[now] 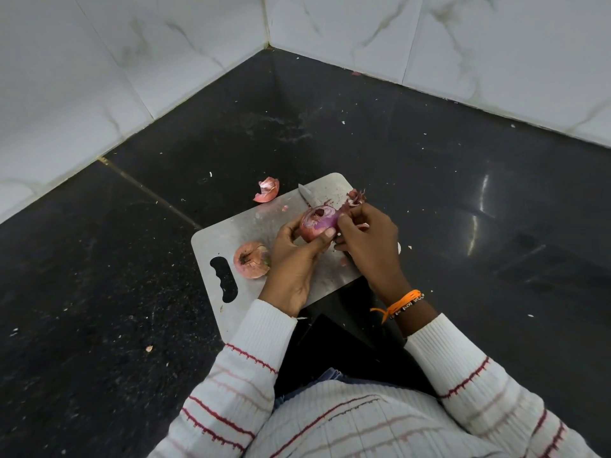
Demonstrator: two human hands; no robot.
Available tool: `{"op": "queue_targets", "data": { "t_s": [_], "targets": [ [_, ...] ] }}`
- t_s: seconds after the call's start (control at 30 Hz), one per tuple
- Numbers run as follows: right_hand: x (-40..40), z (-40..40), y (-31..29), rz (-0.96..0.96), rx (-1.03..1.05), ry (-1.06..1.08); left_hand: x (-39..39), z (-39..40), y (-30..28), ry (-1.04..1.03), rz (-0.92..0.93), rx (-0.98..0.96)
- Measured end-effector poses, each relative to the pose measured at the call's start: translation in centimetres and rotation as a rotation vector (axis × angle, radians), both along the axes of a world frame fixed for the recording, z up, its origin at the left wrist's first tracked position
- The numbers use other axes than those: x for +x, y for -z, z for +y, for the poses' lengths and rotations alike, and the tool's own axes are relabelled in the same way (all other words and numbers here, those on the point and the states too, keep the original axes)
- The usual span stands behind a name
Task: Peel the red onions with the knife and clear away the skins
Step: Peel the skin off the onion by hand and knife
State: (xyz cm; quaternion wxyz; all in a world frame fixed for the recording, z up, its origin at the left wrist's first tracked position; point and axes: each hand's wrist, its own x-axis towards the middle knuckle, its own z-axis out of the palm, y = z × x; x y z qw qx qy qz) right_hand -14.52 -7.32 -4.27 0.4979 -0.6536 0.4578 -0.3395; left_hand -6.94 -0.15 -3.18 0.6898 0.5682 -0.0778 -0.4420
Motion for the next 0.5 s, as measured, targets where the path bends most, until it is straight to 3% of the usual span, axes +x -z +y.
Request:
{"op": "queue_targets", "data": {
  "t_s": [0.1,0.3,0.5],
  "targets": [
    [-0.21,-0.19,-0.16,-0.028,0.029,-0.014,-0.04,0.00,-0.07,-0.009,0.014,-0.023],
    [-0.40,-0.11,-0.69,-0.228,0.277,-0.035,0.35,0.12,0.17,-0.016,0.007,-0.022],
    [-0.22,-0.15,-0.08,-0.102,0.088,0.025,0.30,0.13,0.46,-0.036,-0.094,0.017]
  ]
}}
